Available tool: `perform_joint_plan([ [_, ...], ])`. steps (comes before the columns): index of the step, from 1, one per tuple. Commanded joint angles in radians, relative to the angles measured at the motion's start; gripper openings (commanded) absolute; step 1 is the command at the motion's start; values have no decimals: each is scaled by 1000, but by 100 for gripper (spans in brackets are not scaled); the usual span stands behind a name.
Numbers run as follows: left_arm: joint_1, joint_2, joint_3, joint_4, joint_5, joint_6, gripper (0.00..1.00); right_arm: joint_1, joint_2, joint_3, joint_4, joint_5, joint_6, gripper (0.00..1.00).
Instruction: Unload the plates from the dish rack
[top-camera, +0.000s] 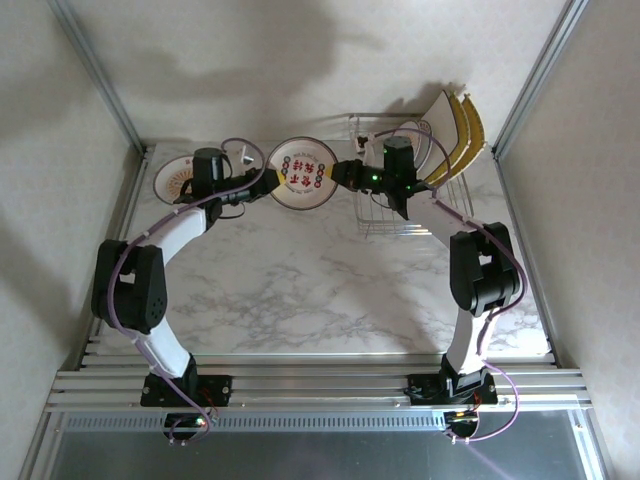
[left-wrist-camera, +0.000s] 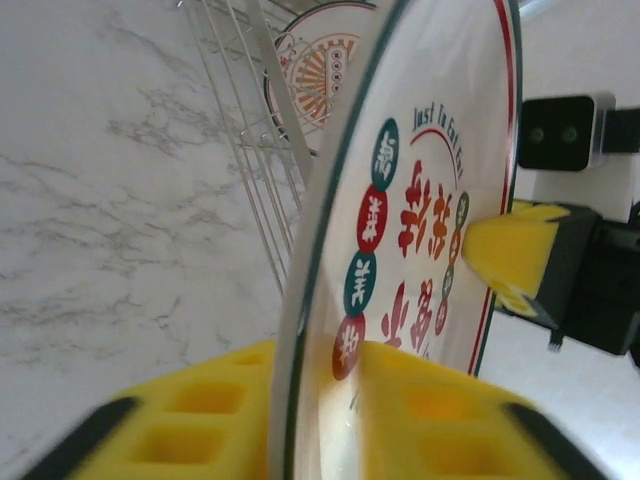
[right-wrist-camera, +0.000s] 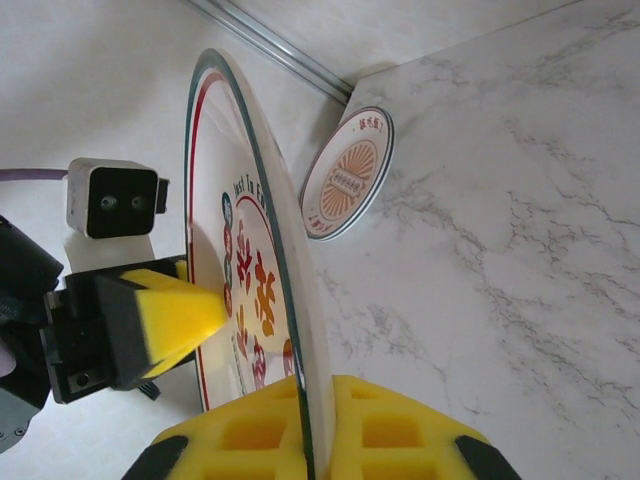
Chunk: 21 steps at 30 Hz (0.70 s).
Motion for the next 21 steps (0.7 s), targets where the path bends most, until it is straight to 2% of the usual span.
perform_joint_plan([
  [1, -8, 16, 18, 54, 39, -16, 1, 3, -2, 39, 62, -33, 21, 0],
  [5, -8, 27, 15, 66, 40, -22, 0, 5, -1, 43, 48, -28, 13, 3],
  [6, -8, 29, 15, 67, 40, -25, 0, 5, 1, 46, 41, -23, 10, 23],
  [7, -8, 30, 14, 73, 40, -27, 0, 7, 3, 51, 31, -20, 6, 37],
  [9, -3, 29, 6, 97, 34, -41, 0, 5, 4, 64, -8, -6, -20, 72],
  [12, 14, 23, -15, 155, 19, -90, 0, 4, -4, 105, -156, 71, -99, 99],
  [15, 50, 1, -59, 226, -9, -141, 0, -4, -22, 185, -371, 187, -223, 99],
  [21, 150, -70, -168, 321, -146, -229, 0, -45, -65, 367, -800, 553, -451, 99],
])
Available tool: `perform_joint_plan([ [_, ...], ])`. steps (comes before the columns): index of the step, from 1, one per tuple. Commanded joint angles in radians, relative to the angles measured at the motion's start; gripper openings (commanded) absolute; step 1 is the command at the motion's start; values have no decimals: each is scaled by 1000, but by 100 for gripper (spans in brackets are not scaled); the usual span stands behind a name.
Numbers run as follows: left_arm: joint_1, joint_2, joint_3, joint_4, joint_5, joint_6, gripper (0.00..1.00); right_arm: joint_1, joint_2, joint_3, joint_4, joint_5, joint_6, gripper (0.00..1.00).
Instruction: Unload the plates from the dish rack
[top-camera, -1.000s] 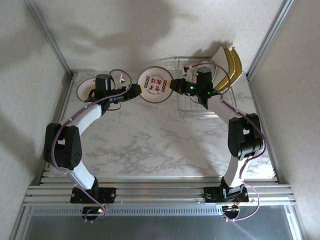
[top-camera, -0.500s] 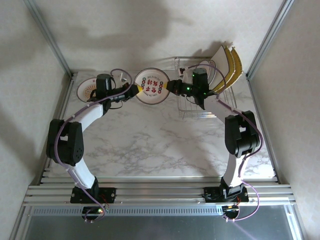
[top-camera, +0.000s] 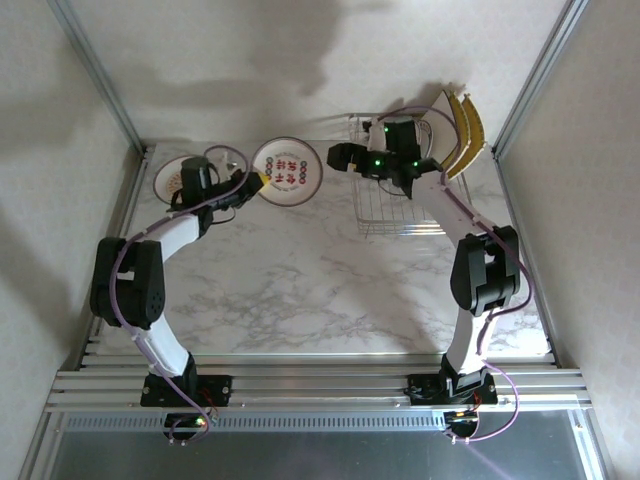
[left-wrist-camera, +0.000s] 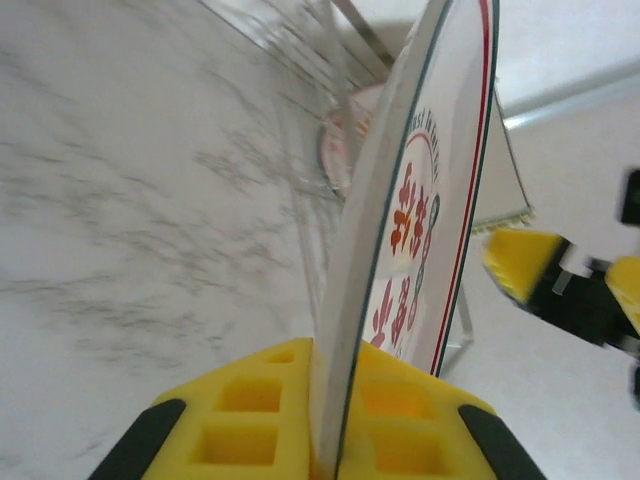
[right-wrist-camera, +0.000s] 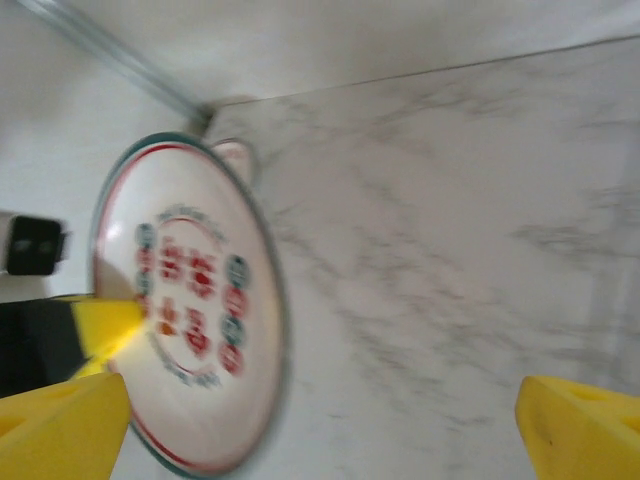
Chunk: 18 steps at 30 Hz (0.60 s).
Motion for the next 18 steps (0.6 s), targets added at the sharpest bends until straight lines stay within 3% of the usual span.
perform_joint_plan([
  [1, 61, -88, -64, 170, -111, -87, 0, -34, -59, 98, -315, 273, -187, 99],
  [5, 137, -134, -139, 225, -254, -153, 0, -52, -40, 190, -515, 532, -292, 99],
  [8, 183, -149, -171, 234, -343, -187, 0, -77, -33, 201, -582, 639, -324, 99],
  [13, 238, -144, -205, 263, -446, -206, 0, -116, -40, 169, -612, 690, -339, 99],
  [18, 287, -64, -172, 288, -431, -205, 0, -130, -54, 121, -592, 664, -340, 99],
])
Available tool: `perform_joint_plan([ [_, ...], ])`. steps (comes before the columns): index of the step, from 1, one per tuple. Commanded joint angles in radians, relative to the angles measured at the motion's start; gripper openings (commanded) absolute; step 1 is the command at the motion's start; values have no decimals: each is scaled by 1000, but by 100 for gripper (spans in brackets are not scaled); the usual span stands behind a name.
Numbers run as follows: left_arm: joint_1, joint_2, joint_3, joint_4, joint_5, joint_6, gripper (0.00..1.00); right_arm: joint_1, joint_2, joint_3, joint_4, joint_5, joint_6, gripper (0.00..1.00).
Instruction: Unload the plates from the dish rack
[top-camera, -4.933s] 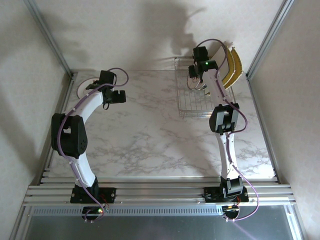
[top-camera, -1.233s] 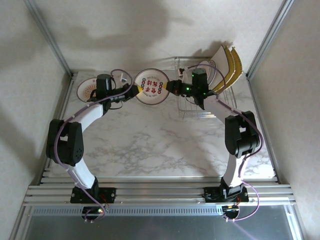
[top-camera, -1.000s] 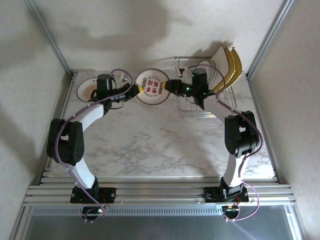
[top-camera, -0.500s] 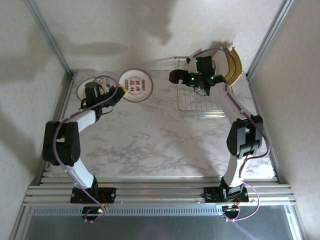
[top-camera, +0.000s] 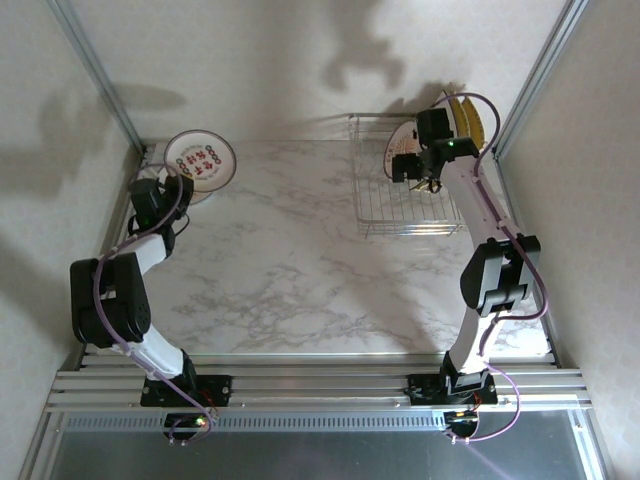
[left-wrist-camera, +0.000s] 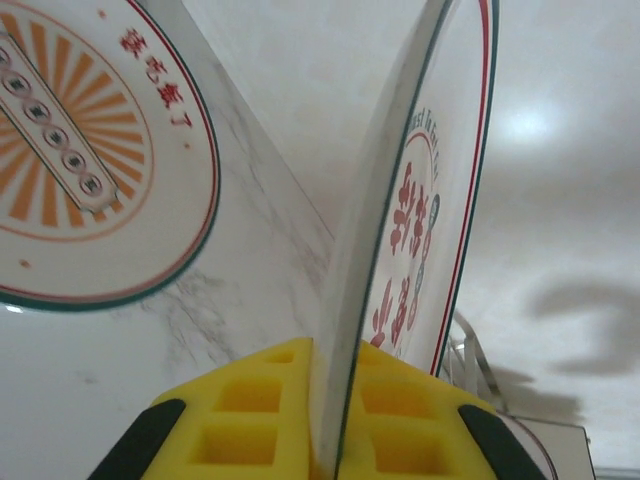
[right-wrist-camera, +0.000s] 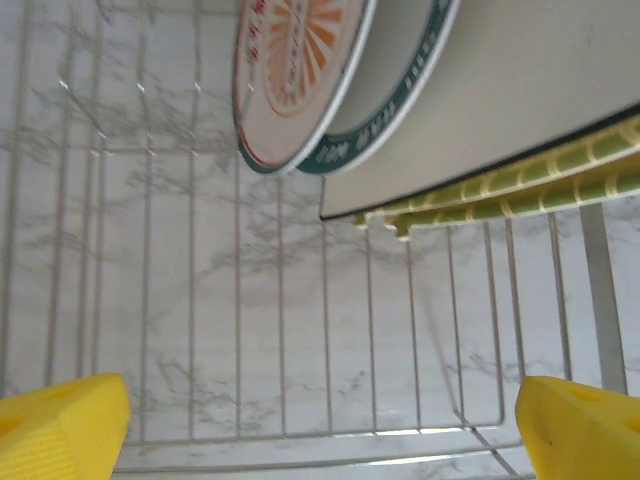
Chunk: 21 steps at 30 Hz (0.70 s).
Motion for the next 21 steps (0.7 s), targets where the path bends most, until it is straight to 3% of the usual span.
perform_joint_plan([
  [1, 28, 50, 33, 100, -21, -12, 0, -1, -33, -32, -22, 23, -27, 99],
  [9, 94, 186, 78, 138, -38, -49, 0, -9, -15, -45, -12, 6, -34, 99],
  [21, 109, 367, 220, 100, -19, -66, 0, -10, 6, -22, -24, -9, -34, 99],
])
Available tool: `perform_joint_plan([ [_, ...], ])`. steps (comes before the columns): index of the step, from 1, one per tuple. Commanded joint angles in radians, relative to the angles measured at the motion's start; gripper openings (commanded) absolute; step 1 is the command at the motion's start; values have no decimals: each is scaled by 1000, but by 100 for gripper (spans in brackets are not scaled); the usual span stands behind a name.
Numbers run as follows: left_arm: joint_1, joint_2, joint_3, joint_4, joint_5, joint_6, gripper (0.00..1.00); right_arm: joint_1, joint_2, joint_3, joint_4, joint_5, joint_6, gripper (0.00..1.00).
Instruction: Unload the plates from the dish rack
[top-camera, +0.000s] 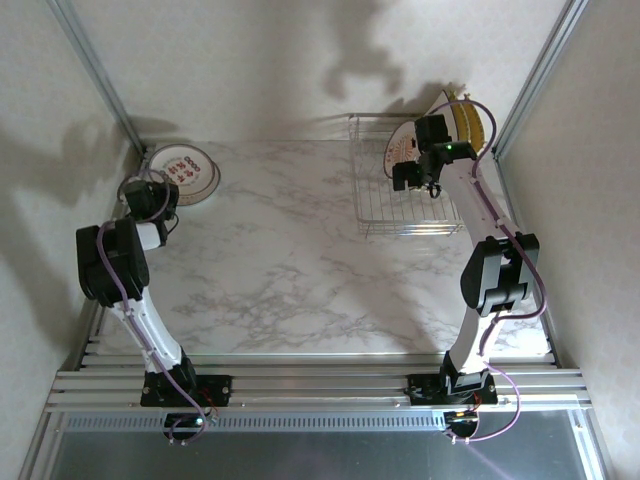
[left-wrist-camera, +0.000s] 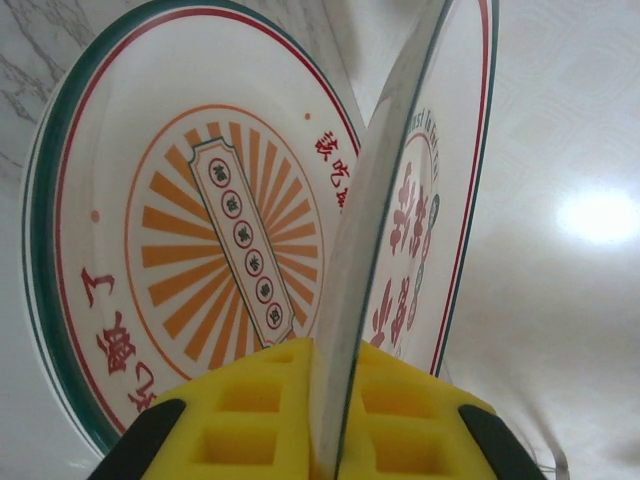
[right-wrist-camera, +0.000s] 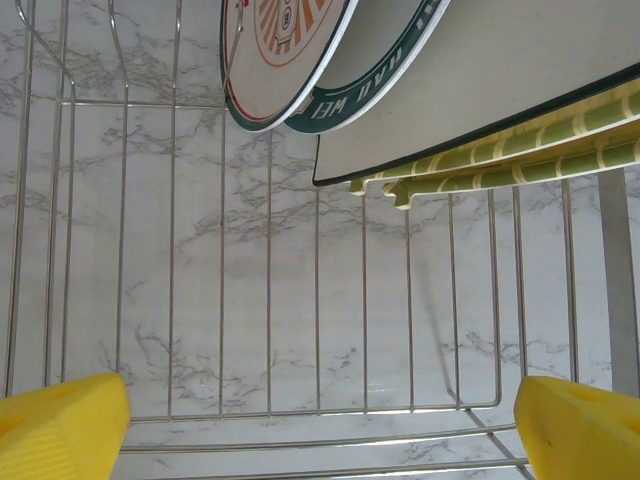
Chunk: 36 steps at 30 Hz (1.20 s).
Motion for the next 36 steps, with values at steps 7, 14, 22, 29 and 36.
perform_joint_plan([
  [7, 7, 73, 111, -23, -4, -6, 0, -7, 13, 30, -15, -19, -9, 99],
  [14, 6, 106, 139, -96, -22, 28, 0, -6, 23, 38, -15, -30, -11, 99],
  [22, 4, 101, 145, -168, -51, 77, 11, -8, 24, 36, -15, -31, -15, 99],
  [29, -1, 67, 170, -282, -90, 179, 37, -7, 14, 20, -6, -33, -15, 99],
  [36, -18, 36, 212, -442, -172, 326, 64, -8, 17, 22, -9, -41, -15, 99],
])
